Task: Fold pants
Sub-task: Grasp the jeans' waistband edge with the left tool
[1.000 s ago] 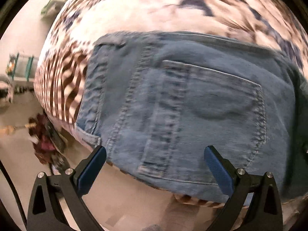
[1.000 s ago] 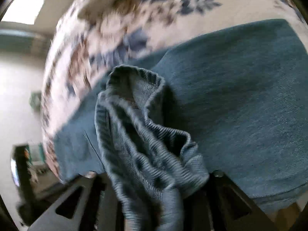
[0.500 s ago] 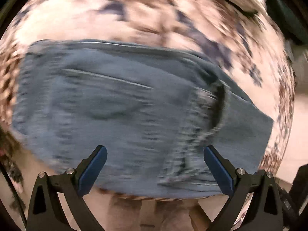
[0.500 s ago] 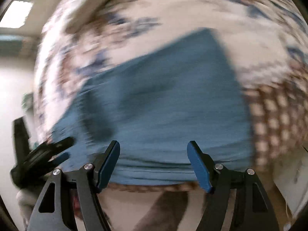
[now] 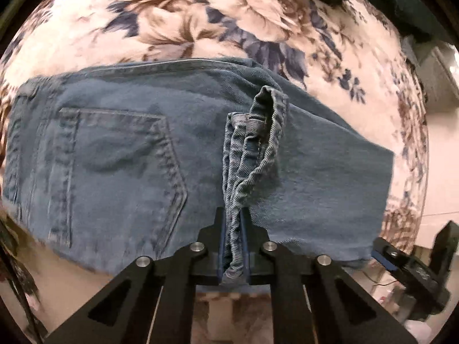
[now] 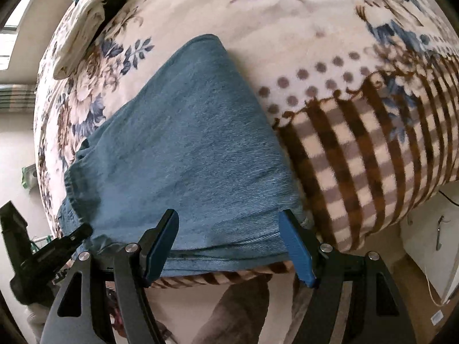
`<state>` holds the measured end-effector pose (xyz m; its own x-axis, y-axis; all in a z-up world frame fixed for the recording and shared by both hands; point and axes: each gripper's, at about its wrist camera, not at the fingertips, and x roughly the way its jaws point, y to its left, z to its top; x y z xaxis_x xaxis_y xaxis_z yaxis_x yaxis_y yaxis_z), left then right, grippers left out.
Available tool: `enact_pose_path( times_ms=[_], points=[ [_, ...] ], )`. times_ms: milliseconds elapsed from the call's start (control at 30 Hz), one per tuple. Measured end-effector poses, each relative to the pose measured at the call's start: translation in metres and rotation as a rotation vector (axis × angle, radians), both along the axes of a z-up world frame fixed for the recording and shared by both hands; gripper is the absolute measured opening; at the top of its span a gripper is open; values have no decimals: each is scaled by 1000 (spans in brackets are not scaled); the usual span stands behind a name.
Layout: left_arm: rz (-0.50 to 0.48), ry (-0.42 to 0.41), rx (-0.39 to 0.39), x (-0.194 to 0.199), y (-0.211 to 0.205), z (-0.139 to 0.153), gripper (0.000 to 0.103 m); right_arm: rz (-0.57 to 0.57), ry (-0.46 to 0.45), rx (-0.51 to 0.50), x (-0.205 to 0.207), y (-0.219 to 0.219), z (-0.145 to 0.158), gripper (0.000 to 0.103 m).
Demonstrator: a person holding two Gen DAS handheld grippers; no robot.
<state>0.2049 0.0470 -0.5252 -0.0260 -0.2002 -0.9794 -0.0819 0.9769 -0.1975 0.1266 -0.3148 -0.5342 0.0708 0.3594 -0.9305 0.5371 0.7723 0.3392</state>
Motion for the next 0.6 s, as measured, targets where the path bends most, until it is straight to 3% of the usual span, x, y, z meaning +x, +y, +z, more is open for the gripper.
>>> enact_pose_path(
  times_ms=[133, 267, 333, 433, 533, 600],
  points=[
    [42, 62, -49, -6, 12, 3, 7, 11, 19, -4, 1, 2, -1, 75],
    [26, 106, -9, -12, 11, -23, 9, 34, 47, -22, -2, 2, -3, 75],
    [21, 135, -6, -15, 16, -38, 16, 34, 49, -25, -5, -1, -3, 75],
    [110, 166, -61, -12, 26, -43, 23, 16, 62, -17, -8, -5, -5, 75],
    [114, 126, -102, -5, 21, -40, 39, 24, 69, -23, -8, -4, -8, 75],
    [85, 105, -105, 1, 11, -46, 43, 23, 79, -28, -8, -3, -12, 75]
  ],
)
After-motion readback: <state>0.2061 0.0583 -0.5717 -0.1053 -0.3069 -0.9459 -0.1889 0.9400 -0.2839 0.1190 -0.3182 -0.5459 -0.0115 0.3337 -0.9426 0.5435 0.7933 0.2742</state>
